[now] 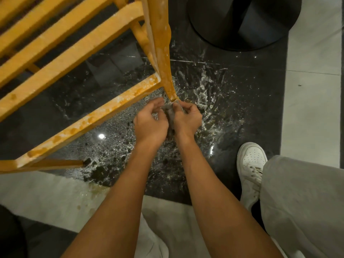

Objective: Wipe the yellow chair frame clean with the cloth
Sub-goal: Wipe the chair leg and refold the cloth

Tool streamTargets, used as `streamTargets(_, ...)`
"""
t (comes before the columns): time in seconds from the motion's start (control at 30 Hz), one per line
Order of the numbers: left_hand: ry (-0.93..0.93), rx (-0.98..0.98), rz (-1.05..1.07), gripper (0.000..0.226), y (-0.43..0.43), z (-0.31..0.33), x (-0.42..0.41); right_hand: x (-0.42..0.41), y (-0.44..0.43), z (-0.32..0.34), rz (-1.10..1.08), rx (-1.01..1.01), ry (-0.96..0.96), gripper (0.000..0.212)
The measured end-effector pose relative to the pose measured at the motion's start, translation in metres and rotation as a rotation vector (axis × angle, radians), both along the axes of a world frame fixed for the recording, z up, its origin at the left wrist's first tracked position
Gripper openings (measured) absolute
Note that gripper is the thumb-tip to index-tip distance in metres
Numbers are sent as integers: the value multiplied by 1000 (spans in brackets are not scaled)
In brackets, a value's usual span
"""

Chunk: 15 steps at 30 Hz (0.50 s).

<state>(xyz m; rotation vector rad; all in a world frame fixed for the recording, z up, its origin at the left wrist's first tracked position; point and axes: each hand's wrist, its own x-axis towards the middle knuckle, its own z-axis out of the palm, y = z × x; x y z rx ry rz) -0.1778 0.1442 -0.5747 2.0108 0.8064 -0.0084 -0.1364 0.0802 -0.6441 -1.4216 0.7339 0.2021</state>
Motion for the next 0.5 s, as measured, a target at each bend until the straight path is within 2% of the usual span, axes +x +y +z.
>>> streamTargets(0.1, -73, 157, -70, 37, -7, 18, -17, 3, -6, 5, -65, 19, 18, 17)
streamTargets(0.3, -357, 460, -136, 26, 3, 44, -19, -1, 7, 17, -51, 113, 27, 10)
streamTargets(0.5, -341, 740, -136, 36, 15, 48, 4, -2, 12, 21, -84, 144, 3, 8)
